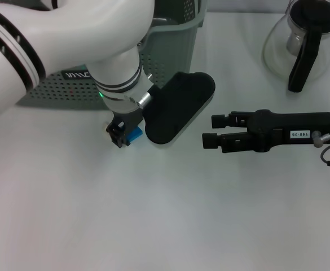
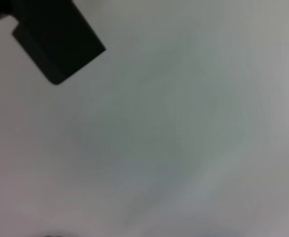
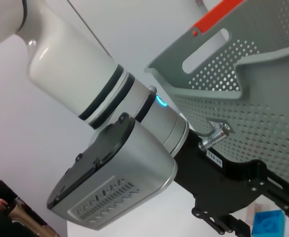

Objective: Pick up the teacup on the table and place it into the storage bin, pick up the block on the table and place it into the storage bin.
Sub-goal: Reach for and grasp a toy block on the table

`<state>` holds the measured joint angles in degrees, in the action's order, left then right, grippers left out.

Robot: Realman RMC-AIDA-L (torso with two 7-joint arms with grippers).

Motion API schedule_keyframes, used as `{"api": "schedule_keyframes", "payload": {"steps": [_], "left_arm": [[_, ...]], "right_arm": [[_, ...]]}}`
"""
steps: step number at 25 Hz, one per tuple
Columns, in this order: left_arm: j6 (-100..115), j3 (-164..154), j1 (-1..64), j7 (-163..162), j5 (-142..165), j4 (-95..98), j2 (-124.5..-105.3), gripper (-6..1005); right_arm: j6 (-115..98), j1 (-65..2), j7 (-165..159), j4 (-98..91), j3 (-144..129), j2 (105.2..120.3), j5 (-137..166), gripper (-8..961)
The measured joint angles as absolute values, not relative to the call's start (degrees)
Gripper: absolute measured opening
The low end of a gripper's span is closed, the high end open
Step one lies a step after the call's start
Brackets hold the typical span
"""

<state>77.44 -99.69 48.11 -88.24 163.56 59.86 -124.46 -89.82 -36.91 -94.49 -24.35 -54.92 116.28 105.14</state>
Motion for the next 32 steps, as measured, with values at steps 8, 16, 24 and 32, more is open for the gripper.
{"api": "schedule_keyframes", "payload": {"steps": [8,16,24,32], "left_arm": [[77.05,-100.15,48.34,-88.29,163.65,58.89,-124.46,663],[76.97,-100.54,48.65,-88.26,163.66,58.75,-124.43,530],[76.89,-101.41,48.89,-88.37,163.65,58.25,-124.36,503],[76.38,-101.73,49.24,-88.31,163.65,57.45,-124.36,476]], "right_arm": [[-89.82,-36.82,-94.23,-24.34,-54.93,116.37,105.13,940],[-89.82,-36.73,-93.95,-24.34,-54.84,116.4,105.11,940],[-89.21,-36.44,-93.8,-24.34,-54.84,116.52,105.11,940],[-88.85,-36.38,-93.58,-24.34,-54.84,116.66,105.11,940]]}}
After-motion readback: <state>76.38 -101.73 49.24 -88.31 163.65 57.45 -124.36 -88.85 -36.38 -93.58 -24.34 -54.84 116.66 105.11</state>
